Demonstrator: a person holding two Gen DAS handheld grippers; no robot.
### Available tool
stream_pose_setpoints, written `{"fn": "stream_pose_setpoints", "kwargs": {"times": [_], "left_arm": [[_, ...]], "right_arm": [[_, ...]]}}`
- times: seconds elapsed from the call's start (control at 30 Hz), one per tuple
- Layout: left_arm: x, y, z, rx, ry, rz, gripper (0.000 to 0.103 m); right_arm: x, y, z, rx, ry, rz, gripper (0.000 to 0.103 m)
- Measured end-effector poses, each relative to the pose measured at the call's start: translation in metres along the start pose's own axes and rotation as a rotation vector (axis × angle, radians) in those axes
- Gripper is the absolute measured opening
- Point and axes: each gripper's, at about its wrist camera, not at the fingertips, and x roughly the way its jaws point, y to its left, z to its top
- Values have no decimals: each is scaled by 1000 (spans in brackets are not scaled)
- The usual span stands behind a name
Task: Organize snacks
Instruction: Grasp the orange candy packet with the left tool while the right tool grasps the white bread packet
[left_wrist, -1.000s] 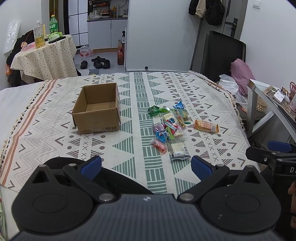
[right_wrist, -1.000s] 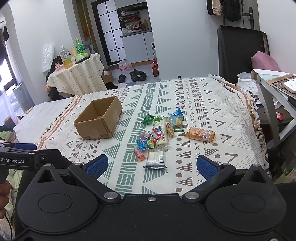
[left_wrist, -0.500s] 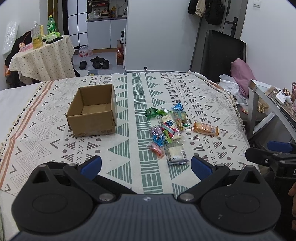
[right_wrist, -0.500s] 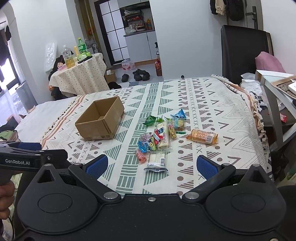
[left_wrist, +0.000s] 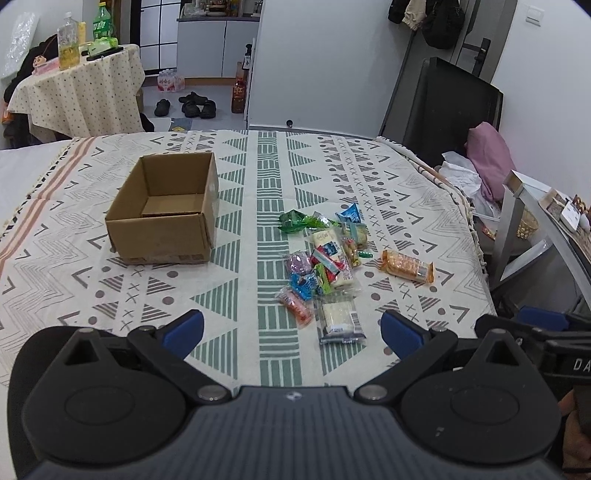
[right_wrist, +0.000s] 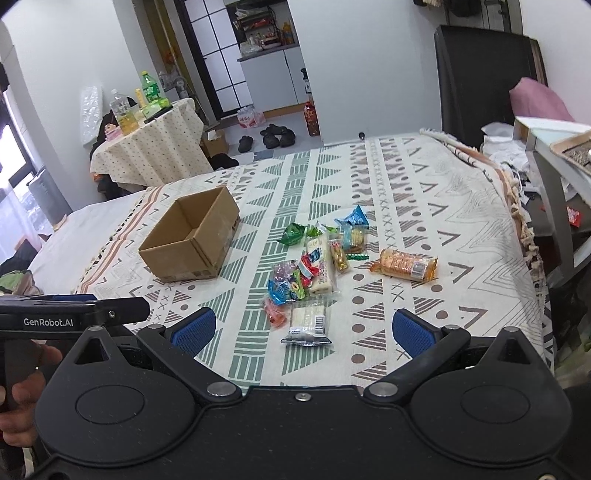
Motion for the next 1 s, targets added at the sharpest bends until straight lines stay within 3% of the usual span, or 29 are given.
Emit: {"fn": "stream_pose_setpoints", "kwargs": {"times": [0.53,1.0], "left_arm": [[67,15,13,-100,78,15,99],[134,22,25,-163,210,-1,68]], "right_arm": [[57,-12,11,55,86,10,99],[109,-25,8,89,181,-12,85]]}}
